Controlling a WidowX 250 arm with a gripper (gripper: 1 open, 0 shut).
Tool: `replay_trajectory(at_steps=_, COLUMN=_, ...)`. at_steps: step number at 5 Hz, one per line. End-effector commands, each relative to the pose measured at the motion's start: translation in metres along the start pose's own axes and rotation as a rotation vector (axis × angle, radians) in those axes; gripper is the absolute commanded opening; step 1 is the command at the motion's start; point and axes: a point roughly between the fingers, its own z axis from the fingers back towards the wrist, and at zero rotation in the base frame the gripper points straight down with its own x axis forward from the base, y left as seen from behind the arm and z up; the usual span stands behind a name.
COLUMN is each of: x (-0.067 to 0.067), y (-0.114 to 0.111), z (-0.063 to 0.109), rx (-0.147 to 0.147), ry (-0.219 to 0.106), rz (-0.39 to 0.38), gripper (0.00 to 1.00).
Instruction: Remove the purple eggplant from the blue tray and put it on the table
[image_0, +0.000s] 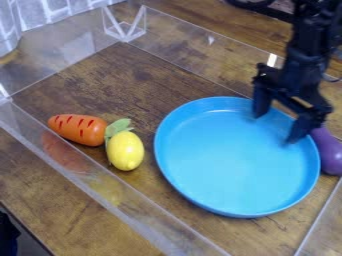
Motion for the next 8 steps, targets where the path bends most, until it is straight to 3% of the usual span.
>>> replay_trajectory(at_steps=1, x=0.014, y=-0.035, z=0.019, rx=-0.001, ry=-0.073, rz=0.007, gripper=1.0)
replay_trajectory(at_steps=4, x=0.024, y=-0.031, z=-0.002, rx=0.012, ry=-0.058, rz=0.041, gripper=1.0)
replay_trajectory(at_steps=6, x=0.02, y=-0.011, z=-0.012, rx=0.018, ry=-0.045, rz=0.012, gripper=1.0)
replay_trajectory(at_steps=8, x=0.021, y=-0.012, z=-0.021, rx=0.016, ry=-0.037, rz=-0.121, gripper=1.0)
